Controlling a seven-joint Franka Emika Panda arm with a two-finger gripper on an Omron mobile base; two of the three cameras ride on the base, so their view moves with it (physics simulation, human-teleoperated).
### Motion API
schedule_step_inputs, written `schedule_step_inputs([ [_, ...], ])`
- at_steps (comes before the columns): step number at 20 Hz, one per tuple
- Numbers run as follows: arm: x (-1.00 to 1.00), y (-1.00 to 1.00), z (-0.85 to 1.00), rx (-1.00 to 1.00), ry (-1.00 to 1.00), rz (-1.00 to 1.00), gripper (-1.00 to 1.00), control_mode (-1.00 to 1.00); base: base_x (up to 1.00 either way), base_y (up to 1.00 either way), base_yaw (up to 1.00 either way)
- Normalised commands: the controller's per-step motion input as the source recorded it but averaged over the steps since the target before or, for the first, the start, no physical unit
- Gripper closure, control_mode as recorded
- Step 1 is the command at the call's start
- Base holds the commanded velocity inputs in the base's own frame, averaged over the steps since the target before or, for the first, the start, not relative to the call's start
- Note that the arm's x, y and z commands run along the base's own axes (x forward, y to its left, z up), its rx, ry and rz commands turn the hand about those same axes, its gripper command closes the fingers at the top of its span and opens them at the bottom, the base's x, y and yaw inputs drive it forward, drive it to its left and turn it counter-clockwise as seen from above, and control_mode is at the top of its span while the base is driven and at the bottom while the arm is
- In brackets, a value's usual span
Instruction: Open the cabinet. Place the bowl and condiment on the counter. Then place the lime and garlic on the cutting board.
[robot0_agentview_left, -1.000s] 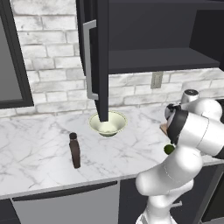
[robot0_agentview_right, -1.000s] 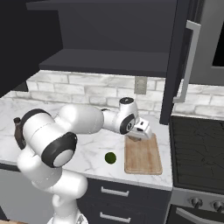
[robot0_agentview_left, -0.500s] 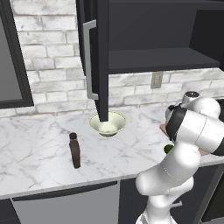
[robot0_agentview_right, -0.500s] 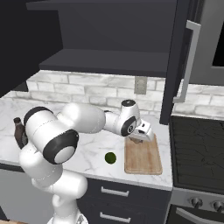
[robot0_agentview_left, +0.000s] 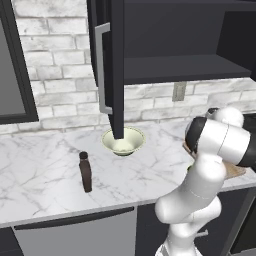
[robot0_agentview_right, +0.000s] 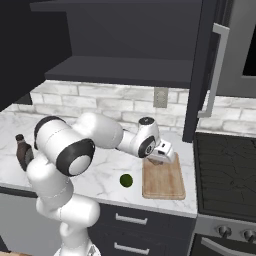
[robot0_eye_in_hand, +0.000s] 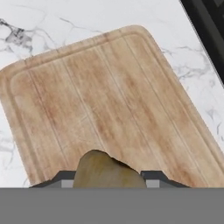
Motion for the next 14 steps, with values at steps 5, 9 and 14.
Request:
schedule_step_inputs([
  [5,0.11,-0.03,-0.13,0.0,0.0,0.0,1.0,-1.0,0.0,0.0,0.0],
  [9,0.11,-0.05,-0.14,0.0,0.0,0.0,1.0,-1.0,0.0,0.0,0.0],
  [14,0.13,-0.06,-0.15,0.0,0.0,0.0,1.0,-1.0,0.0,0.0,0.0],
])
